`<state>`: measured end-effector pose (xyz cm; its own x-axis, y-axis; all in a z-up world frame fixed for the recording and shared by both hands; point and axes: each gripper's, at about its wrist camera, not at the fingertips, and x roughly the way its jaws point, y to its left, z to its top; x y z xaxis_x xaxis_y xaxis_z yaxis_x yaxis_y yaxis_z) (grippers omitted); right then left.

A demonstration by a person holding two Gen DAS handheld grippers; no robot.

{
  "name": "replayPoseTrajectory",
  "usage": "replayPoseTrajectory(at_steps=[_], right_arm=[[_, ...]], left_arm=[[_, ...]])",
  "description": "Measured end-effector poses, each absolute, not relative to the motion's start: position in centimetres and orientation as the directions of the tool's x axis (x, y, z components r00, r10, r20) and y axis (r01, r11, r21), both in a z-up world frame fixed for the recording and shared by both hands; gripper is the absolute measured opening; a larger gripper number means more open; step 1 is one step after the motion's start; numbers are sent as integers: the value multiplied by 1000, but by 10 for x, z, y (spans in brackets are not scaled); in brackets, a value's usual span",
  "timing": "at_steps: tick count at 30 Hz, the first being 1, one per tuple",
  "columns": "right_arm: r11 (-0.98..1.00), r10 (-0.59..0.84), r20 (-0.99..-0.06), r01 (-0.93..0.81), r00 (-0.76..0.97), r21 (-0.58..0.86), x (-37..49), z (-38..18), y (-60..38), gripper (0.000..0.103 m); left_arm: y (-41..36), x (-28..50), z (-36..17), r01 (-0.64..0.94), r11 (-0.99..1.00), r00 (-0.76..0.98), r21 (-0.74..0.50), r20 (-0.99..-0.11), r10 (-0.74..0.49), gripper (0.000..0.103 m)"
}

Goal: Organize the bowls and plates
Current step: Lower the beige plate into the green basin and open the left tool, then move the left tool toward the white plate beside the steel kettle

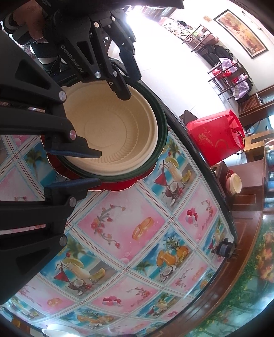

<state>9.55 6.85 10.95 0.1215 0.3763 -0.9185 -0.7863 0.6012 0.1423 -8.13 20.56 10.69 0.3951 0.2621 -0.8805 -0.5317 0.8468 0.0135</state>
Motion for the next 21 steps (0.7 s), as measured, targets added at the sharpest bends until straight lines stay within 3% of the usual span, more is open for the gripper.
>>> replayPoseTrajectory(at_steps=[9,13,21], right_arm=[[650,373,-915,-747,154,139,105,108,49,21],[697,365,-912,-704,188,134,116,109,31,32],[785,344,-905,-605,250,132,142,111,-15,35]], left_arm=[[189,-58,117,-489,872,433,-7,-870,236,52],[173,-40,125,-451,892,463,-17,-859,217,52],[136,-2,131,-368,929,503,-32,-847,171,52]])
